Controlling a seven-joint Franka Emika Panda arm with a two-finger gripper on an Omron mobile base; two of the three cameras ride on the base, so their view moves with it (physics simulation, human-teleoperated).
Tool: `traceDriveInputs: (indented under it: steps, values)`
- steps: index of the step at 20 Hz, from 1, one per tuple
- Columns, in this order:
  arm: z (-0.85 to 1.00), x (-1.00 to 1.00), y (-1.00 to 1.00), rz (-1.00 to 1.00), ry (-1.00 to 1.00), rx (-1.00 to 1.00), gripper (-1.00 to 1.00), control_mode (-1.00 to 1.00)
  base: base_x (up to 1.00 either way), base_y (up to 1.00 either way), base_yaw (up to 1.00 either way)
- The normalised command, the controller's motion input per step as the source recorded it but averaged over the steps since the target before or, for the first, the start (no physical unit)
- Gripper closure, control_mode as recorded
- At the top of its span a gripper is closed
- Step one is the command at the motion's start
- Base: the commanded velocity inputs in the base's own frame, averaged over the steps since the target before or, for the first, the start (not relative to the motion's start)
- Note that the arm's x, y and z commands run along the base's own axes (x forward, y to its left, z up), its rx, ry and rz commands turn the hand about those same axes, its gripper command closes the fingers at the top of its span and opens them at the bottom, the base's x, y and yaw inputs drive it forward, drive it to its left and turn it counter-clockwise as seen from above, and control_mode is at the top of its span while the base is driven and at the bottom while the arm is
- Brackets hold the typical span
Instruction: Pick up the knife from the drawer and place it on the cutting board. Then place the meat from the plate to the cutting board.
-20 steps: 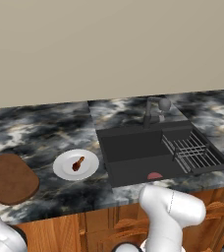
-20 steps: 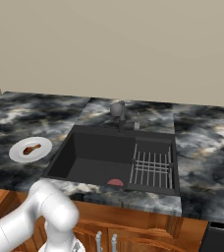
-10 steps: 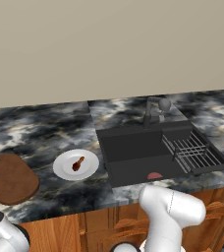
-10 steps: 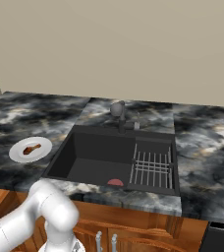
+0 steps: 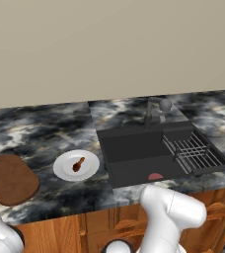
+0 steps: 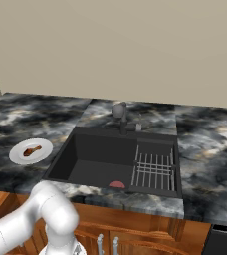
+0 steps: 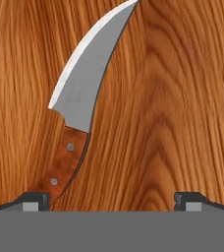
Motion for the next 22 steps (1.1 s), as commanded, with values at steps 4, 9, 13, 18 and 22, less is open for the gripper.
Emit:
traceDriveInputs:
  steps: [4,9,13,18,22]
  values:
    - [-0.08,0.01,0.18,0.0,0.03,0.0,-1.0,-1.0,0.0,0.0,0.0]
    - [-0.1,0.01,0.15,0.0,0.03,0.0,-1.0,-1.0,0.0,0.0,0.0]
    - [-0.14,0.05,0.14,0.0,0.03,0.0,-1.0,-1.0,0.0,0.0,0.0]
    - [-0.19,0.05,0.11,0.0,0.04,0.0,-1.0,-1.0,0.0,0.0,0.0]
    - [-0.2,0.05,0.05,0.0,0.04,0.0,-1.0,-1.0,0.0,0.0,0.0]
